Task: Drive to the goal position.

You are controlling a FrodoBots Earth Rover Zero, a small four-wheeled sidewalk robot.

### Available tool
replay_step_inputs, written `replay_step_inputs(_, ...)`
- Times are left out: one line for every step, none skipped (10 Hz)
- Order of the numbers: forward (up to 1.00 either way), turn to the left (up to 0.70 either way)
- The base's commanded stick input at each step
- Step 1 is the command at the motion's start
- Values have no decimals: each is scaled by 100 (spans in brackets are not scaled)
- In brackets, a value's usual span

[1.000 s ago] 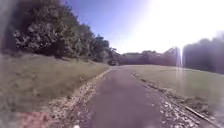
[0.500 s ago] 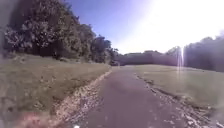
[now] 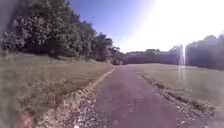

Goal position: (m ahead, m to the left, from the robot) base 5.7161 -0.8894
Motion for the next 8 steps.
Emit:
replay_step_inputs(100, -34)
replay_step_inputs(100, -34)
replay_step_inputs(100, -18)
replay_step_inputs(100, -3)
replay_step_inputs(100, 0)
replay_step_inputs(100, 0)
replay_step_inputs(100, 0)
replay_step_inputs(100, 0)
